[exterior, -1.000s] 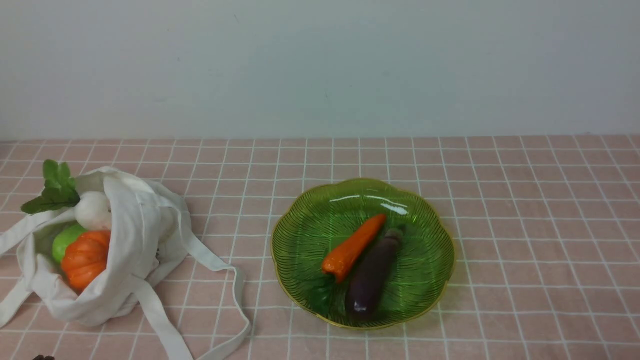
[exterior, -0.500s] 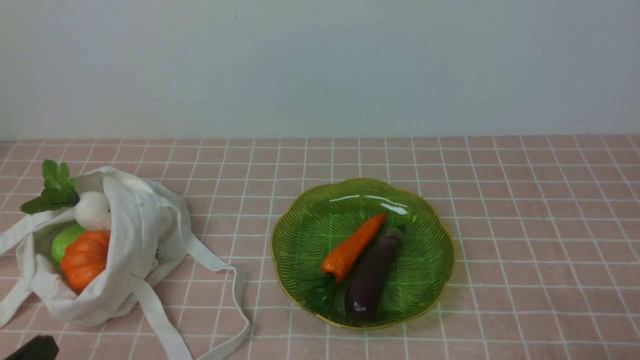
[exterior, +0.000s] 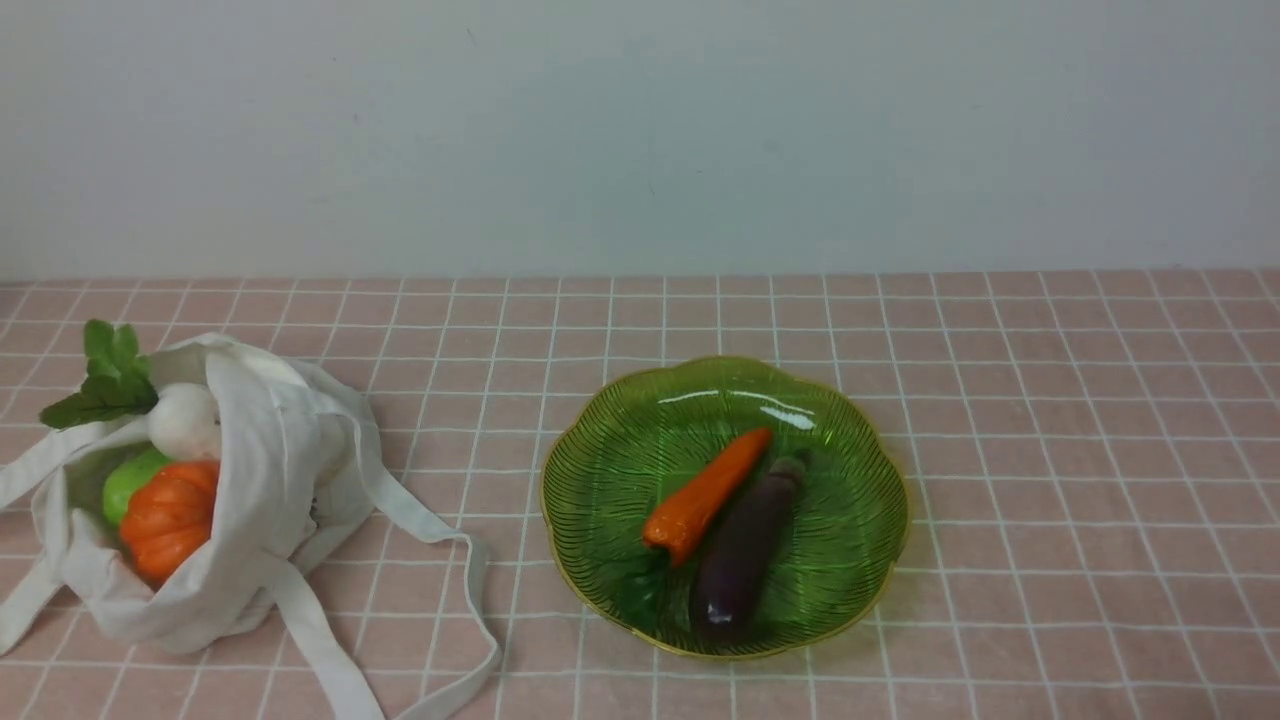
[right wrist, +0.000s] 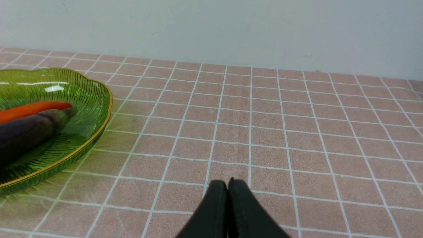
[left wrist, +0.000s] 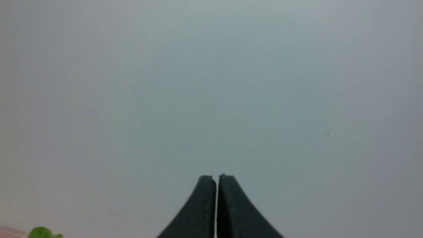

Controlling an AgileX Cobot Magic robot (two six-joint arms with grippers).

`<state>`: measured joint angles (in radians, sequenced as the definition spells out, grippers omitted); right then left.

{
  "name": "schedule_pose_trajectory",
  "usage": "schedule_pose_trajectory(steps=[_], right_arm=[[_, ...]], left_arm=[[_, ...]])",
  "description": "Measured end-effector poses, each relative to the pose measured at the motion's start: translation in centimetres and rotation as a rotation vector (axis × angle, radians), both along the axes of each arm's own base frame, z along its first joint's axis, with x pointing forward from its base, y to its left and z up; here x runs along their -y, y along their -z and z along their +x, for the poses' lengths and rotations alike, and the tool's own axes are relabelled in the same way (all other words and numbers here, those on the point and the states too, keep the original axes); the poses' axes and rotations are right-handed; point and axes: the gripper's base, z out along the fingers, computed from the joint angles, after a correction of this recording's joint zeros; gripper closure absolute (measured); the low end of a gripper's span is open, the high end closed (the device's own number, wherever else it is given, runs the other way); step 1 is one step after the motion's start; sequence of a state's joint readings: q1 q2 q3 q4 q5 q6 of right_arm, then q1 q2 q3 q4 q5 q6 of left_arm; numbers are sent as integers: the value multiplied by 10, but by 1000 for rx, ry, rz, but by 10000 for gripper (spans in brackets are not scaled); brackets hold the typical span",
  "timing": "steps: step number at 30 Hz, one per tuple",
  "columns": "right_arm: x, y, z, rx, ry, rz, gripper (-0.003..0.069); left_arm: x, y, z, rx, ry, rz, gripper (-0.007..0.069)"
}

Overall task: Take vegetables from bag on pink coffee tablecloth place on plate.
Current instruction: 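Reach into the cloth bag and grasp the pumpkin with the left gripper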

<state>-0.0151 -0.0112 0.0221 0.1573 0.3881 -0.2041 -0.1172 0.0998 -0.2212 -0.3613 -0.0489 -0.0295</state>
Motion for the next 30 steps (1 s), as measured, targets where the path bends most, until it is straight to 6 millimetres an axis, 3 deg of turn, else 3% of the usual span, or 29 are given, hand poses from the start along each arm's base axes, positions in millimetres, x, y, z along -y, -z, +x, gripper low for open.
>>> schedule_pose_trajectory(steps=[3, 5, 9, 10, 14, 18, 23, 30], right_arm=[[0, 0, 0, 0, 0, 0, 673], [0, 0, 0, 0, 0, 0, 673], [0, 0, 0, 0, 0, 0, 673], [0, 0, 0, 0, 0, 0, 673], [0, 0, 0, 0, 0, 0, 673], [0, 0, 0, 0, 0, 0, 673], [0, 0, 0, 0, 0, 0, 673], [0, 0, 0, 0, 0, 0, 673]], left_arm=[[10, -23, 11, -212, 79, 127, 629], [17, -39, 31, -443, 150, 217, 629], [21, -43, 65, -854, 204, 353, 629], [21, -43, 68, -872, 201, 357, 629], [7, -35, 115, -1165, 106, 426, 629], [-11, -24, 153, -1293, 59, 412, 626], [-28, -6, 187, -1370, 101, 345, 626], [-43, 25, 219, -1404, 138, 373, 589]])
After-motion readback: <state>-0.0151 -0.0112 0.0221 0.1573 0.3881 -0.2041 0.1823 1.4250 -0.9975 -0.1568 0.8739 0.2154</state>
